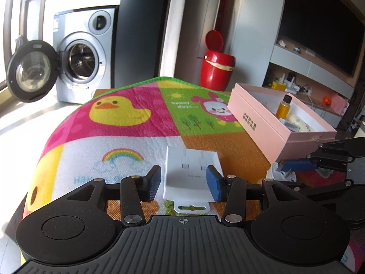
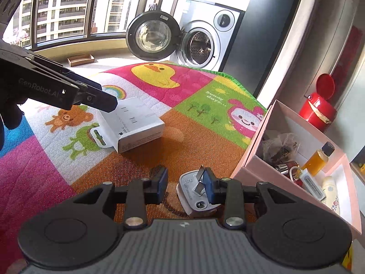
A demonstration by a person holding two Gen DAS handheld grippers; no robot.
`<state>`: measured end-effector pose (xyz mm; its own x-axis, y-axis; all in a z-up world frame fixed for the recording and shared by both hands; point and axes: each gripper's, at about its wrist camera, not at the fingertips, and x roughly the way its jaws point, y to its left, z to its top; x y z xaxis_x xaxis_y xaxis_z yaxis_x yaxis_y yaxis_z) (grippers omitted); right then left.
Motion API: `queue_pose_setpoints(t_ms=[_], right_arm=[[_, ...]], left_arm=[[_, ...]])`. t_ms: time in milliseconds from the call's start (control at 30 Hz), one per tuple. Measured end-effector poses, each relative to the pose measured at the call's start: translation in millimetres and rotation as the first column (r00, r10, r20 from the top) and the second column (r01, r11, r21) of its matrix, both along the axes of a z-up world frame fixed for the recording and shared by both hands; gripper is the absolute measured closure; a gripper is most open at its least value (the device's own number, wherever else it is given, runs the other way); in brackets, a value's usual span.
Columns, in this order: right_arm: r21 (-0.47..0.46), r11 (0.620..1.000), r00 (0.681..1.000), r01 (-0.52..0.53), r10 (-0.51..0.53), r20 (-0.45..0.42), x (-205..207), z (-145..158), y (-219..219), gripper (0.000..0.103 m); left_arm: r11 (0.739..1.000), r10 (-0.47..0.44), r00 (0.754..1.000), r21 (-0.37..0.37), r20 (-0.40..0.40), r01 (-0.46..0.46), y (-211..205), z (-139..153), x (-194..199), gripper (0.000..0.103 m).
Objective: Organize rigid objects
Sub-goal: 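Grasp the white charger box with the left tool while the right tool grasps the white plug adapter, then lift the charger box and plug adapter toward the pink box with both tools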
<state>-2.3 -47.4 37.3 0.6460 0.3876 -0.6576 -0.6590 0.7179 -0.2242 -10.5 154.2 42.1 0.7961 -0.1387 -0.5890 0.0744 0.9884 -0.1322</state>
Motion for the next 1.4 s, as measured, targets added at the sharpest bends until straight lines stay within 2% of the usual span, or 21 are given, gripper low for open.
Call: queue_pose_setpoints(t_ms=[133, 200, 267, 333, 400, 533, 567, 733, 767, 900, 1067, 1133, 1200, 1267, 1333, 1400], right_arm=[[0.016, 0.999, 0.999, 0.033, -0.033, -0.004, -16.6, 0.9, -26.9, 0.070], [0.053, 0.998, 0.999, 0.042, -0.041, -0.018, -21.4, 3.5, -43.5, 0.069], [0.091, 0.993, 0.997, 0.070, -0.069, -0.022, -24.9, 6.2, -59.6, 0.062], [0.126, 0.985, 0.993, 0.117, -0.117, -0.008, -28.0, 7.4, -74.0, 0.047], [0.151, 0.975, 0.986, 0.163, -0.165, 0.002, -28.0, 5.9, -84.3, 0.043], [0.184, 0.958, 0.975, 0.220, -0.219, -0.023, -24.8, -2.3, -97.6, 0.042], [0.193, 0.954, 0.973, 0.229, -0.227, -0.035, -23.5, -5.2, -99.6, 0.041], [0.225, 0.944, 0.970, 0.244, -0.243, -0.030, -24.0, -9.1, -103.3, 0.039], [0.238, 0.939, 0.968, 0.250, -0.249, -0.032, -24.7, -8.6, -105.1, 0.039], [0.281, 0.922, 0.964, 0.265, -0.264, -0.043, -25.7, -7.4, -112.1, 0.037], [0.288, 0.921, 0.964, 0.263, -0.264, -0.035, -27.3, -7.4, -112.3, 0.035], [0.285, 0.922, 0.964, 0.263, -0.264, -0.035, -27.2, -7.6, -112.0, 0.034], [0.285, 0.921, 0.964, 0.264, -0.265, -0.036, -26.7, -7.9, -111.8, 0.034], [0.285, 0.921, 0.963, 0.266, -0.267, -0.036, -26.5, -8.3, -111.9, 0.034], [0.285, 0.920, 0.962, 0.268, -0.269, -0.034, -27.1, -9.0, -111.6, 0.034], [0.286, 0.920, 0.963, 0.267, -0.269, -0.036, -26.9, -9.0, -111.2, 0.034]], left_arm=[[0.997, -0.039, 0.999, 0.072, -0.005, 0.039, -22.0, -7.1, 2.7, 0.054], [0.993, -0.052, 0.999, 0.108, -0.001, 0.052, -31.2, -9.2, 3.7, 0.053], [0.988, -0.069, 0.998, 0.137, 0.001, 0.068, -39.6, -11.1, 4.6, 0.051], [0.984, -0.081, 0.997, 0.158, -0.001, 0.081, -46.1, -12.0, 5.4, 0.050], [0.977, -0.100, 0.995, 0.187, -0.008, 0.100, -53.7, -11.8, 6.3, 0.050], [0.984, -0.109, 0.993, 0.143, 0.032, 0.104, -59.2, 0.4, 5.7, 0.052], [0.984, -0.105, 0.994, 0.150, 0.033, 0.098, -62.8, 2.8, 7.8, 0.052], [0.983, -0.057, 0.998, 0.173, -0.036, 0.062, -76.2, -6.0, 30.6, 0.052], [0.984, -0.057, 0.998, 0.167, -0.029, 0.061, -77.6, -7.1, 31.7, 0.051], [0.983, -0.072, 0.997, 0.167, -0.029, 0.076, -86.9, -10.0, 34.0, 0.047], [0.972, -0.110, 0.994, 0.205, -0.012, 0.111, -103.4, -15.2, 30.9, 0.036], [0.971, -0.115, 0.993, 0.210, -0.005, 0.114, -106.5, -16.1, 29.3, 0.034], [0.978, -0.117, 0.993, 0.175, 0.004, 0.114, -103.5, -13.4, 26.9, 0.035], [0.985, -0.082, 0.996, 0.156, 0.035, 0.075, -96.2, -7.5, 21.4, 0.037], [0.987, 0.023, 0.995, 0.158, 0.101, -0.039, -83.8, -0.8, 15.1, 0.038], [0.986, 0.125, 0.985, 0.096, 0.117, -0.136, -63.7, 3.6, 14.6, 0.041]])
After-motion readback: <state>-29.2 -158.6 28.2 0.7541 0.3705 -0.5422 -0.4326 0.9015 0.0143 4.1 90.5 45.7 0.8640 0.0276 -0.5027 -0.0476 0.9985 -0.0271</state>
